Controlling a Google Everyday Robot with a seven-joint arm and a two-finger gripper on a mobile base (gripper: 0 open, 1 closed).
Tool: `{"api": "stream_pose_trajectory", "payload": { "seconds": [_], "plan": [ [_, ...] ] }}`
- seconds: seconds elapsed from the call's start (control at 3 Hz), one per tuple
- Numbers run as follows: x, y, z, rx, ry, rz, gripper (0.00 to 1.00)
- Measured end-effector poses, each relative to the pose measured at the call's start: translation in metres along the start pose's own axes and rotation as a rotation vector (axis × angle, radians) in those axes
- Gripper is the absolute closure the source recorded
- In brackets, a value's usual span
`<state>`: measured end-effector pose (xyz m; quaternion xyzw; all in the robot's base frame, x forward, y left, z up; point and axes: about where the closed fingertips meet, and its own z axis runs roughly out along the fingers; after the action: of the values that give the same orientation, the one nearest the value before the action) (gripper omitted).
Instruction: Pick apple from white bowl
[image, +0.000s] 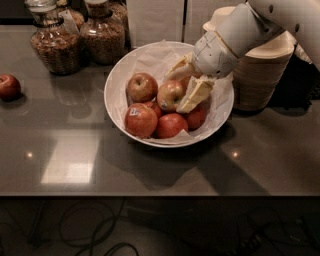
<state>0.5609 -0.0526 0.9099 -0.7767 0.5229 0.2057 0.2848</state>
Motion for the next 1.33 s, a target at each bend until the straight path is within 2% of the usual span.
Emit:
{"api": "stream_pose_trajectory", "payload": {
  "seconds": [0.67, 1.33],
  "plan": [
    [-0.027, -0.009, -0.022, 0.053, -0.055, -0.052, 1.00],
    [-0.055, -0.009, -0.062, 0.148, -0.075, -0.111, 1.00]
  ]
}}
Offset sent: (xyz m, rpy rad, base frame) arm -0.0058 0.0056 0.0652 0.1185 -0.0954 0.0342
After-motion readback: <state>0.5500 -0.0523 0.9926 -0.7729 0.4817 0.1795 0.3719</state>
